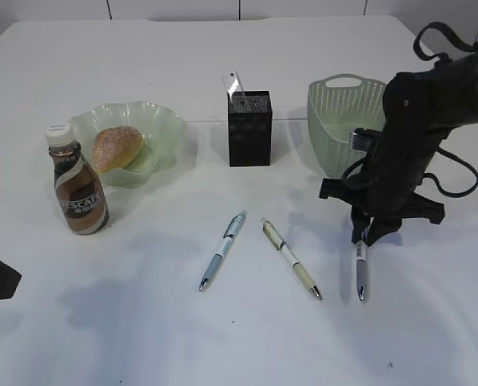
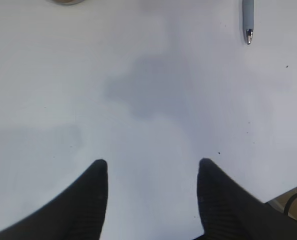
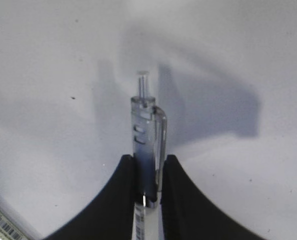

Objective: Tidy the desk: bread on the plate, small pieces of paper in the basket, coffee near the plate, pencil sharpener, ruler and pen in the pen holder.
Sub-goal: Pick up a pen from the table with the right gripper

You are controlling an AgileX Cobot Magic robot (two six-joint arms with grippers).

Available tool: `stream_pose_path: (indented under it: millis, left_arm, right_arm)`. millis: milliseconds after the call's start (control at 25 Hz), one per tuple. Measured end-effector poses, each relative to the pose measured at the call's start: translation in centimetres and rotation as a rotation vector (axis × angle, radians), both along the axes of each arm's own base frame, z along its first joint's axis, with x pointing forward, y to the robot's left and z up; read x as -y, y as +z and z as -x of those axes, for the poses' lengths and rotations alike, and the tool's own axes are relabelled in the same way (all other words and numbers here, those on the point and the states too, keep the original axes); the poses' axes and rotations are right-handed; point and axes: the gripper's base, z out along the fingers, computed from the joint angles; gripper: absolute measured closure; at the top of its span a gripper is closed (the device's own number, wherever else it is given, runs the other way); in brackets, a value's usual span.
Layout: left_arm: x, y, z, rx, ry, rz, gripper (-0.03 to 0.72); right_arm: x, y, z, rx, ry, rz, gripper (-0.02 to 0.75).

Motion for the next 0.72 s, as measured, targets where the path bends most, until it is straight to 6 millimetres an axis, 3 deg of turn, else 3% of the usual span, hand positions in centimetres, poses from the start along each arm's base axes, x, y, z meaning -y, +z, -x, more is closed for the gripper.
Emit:
stream_pose_path:
  millis: [440,640,720]
  left_arm:
    - [0.0,0.0,0.0,0.000,0.000,0.000,0.287]
    - [0.0,0.0,0.0,0.000,0.000,0.000,0.287]
    - [0.0,0.0,0.0,0.000,0.000,0.000,0.287]
  right_arm:
    - [-0.1,2.3,-0.3,0.104,0.143,0.003,0.626]
    - [-0.4,3.9,-1.5,0.177,0.273,0.014,0.627]
    - [-0.7,5.6,-2.6,0.243,0.325,0.010,0.627]
